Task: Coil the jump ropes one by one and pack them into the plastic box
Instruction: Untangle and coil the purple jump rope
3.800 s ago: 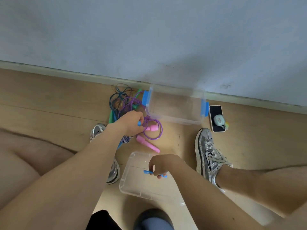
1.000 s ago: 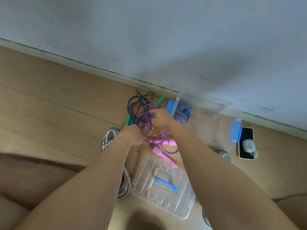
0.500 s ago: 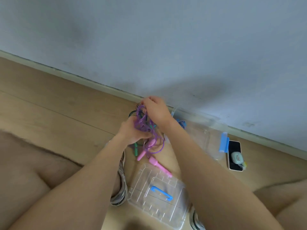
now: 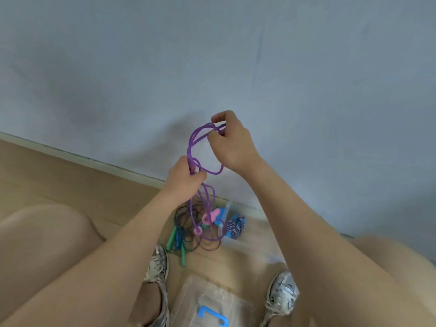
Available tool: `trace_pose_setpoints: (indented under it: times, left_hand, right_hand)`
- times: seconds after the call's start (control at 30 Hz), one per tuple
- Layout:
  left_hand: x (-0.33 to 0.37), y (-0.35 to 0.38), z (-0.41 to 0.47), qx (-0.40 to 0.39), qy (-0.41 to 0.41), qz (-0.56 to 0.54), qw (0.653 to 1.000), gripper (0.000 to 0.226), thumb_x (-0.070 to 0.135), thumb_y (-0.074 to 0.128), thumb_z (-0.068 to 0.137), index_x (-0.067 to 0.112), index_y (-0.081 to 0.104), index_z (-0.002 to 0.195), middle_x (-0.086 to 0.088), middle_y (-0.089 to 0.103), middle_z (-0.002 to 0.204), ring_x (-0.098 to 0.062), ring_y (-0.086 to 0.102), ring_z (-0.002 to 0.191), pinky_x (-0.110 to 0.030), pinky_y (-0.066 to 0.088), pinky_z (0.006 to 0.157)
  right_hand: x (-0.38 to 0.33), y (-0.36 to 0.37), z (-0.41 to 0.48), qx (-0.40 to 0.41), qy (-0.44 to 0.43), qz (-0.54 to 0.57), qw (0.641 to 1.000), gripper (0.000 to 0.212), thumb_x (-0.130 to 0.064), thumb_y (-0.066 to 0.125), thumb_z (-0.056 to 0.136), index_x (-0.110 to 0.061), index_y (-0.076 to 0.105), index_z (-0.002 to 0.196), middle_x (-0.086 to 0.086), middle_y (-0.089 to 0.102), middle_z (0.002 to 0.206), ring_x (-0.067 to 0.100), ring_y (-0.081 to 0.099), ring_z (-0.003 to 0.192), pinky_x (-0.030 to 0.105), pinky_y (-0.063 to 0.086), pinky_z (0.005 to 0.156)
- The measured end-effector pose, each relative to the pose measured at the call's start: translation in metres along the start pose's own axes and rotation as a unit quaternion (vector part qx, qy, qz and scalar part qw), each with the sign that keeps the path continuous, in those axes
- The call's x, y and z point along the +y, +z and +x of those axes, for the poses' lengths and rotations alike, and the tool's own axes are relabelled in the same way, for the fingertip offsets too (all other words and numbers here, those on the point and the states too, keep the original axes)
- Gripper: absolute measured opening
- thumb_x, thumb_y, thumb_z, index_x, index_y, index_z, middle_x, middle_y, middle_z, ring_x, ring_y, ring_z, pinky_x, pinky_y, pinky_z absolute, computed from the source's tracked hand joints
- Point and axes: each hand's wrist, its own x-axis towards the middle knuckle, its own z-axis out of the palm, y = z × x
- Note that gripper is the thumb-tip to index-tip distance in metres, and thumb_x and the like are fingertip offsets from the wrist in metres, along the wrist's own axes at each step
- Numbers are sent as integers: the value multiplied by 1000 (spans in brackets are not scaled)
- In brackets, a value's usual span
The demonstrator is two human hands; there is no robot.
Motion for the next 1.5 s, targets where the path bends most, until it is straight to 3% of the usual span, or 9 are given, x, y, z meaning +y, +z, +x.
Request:
trace_pose_setpoints:
  times: [0.13, 0.33, 0.5, 0.73, 0.83, 1.03, 1.23, 1.4, 1.5]
  left_hand:
    - [54, -22, 16, -7, 29, -4, 1000, 21, 19, 69, 95, 9, 50, 95, -5, 53, 79, -29, 71, 68, -23, 50, 47]
    - [121, -39, 35, -7, 0, -77, 997, 15, 7, 69, 84, 15, 57, 88, -9, 54, 74, -27, 56, 61, -21, 32, 42]
    - [123, -34, 42, -15, -37, -149, 988, 18, 1, 66, 83, 16, 58, 87, -11, 56, 77, -24, 56, 60, -25, 31, 50]
    - [113, -22, 43, -97, -71, -247, 962, 8, 1, 67, 85, 9, 64, 84, -10, 61, 72, -23, 60, 57, -28, 43, 50]
    - [115, -26, 45, -144, -71, -260, 952, 4, 12, 67, 91, 8, 67, 91, -14, 71, 80, -24, 65, 66, -31, 45, 55]
    - [102, -36, 56, -97, -114, -339, 929, 65, 24, 60, 72, 2, 52, 133, -19, 66, 97, -23, 62, 60, -32, 45, 49]
    - [96, -61, 41, -240, -76, -184, 950, 55, 62, 72, 85, 19, 73, 118, -8, 78, 112, -15, 55, 63, -29, 39, 56]
    - [88, -58, 30, -281, -37, -140, 949, 45, 29, 81, 92, 30, 65, 134, -6, 74, 123, -13, 51, 60, -27, 36, 52]
    - [85, -60, 28, -277, -46, -123, 952, 37, 37, 78, 93, 25, 70, 127, -1, 76, 121, -11, 49, 59, -25, 37, 49]
  right_hand:
    - [-4, -34, 7, 12, 20, -168, 985, 44, -21, 53, 99, -11, 41, 140, 12, 64, 101, 35, 63, 87, 38, 46, 70]
    - [4, -51, -2, 58, 81, -338, 936, 74, -24, 48, 99, -15, 8, 161, 11, 53, 98, 37, 56, 86, 40, 42, 71]
    - [20, -30, -5, 120, 116, -217, 962, 53, -32, 48, 100, -9, 29, 144, 19, 45, 131, 46, 48, 119, 51, 43, 97]
    - [25, -31, -1, -110, 57, -152, 981, 36, -31, 67, 94, -10, 54, 121, -2, 58, 103, 20, 57, 97, 28, 44, 70]
    - [27, -32, 6, -121, 46, -154, 980, 22, -14, 61, 93, -9, 64, 115, 5, 72, 97, 26, 72, 85, 37, 60, 74]
    - [22, -40, 6, -80, 102, 18, 991, 24, -3, 42, 104, -4, 64, 114, 21, 75, 92, 26, 69, 61, 46, 63, 67]
    - [20, -40, 4, 1, 100, 99, 990, 22, -8, 41, 107, -9, 64, 110, 19, 75, 97, 40, 76, 75, 52, 63, 66]
    - [23, -35, 5, -5, 115, 92, 989, 15, -13, 46, 107, -10, 59, 114, 10, 76, 104, 41, 76, 83, 57, 65, 70]
    - [20, -36, 3, 7, 131, 176, 976, 14, -12, 43, 110, -5, 54, 116, 14, 76, 109, 38, 78, 79, 51, 67, 68]
